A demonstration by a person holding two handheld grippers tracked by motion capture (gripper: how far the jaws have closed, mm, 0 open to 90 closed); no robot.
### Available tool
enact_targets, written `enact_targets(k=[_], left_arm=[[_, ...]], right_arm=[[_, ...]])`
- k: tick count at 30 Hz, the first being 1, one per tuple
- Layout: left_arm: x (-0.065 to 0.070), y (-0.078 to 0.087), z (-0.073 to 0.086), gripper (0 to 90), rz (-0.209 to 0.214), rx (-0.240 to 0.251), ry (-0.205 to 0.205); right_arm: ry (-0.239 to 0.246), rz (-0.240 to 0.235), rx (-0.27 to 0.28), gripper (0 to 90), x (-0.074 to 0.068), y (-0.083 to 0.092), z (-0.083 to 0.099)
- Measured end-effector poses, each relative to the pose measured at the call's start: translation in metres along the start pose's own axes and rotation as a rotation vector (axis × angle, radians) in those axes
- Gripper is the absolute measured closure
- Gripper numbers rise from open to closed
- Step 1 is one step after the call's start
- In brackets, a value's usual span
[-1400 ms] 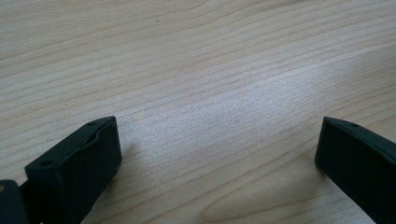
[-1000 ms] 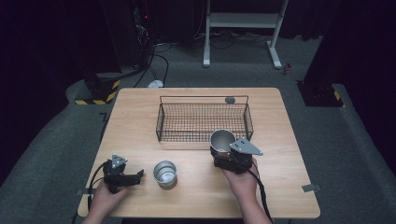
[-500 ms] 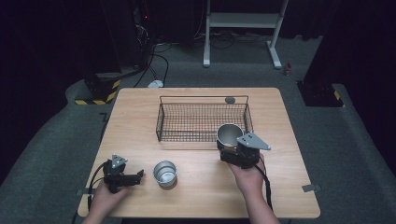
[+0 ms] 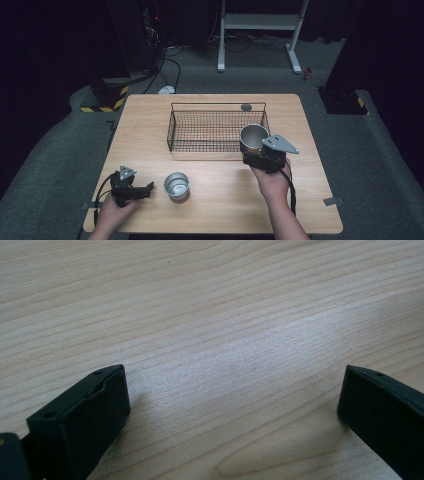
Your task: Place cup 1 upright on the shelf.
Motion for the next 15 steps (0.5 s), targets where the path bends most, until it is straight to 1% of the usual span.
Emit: enact_targets(k=[5, 15], left_arm=[[0.0, 0.0, 0.0, 0.6, 0.0, 0.0, 0.0], [0.0, 0.0, 0.0, 0.6, 0.0, 0.0, 0.0]], right_arm=[[0.002, 0.01, 0.0, 13.6, 0.005, -0.004, -0.006], [0.006, 0.015, 0.004, 13.6, 0.006, -0.014, -0.016]])
Point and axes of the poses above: each handheld gripper's, and its own axes: y roughly backward along the jaws, z roughly out of its underside, x roughly to its right, the point moved 7 cm from there along -y, roughly forward along the jaws, and after that the axes turned 8 degrees about x, right-handed, at the moved point
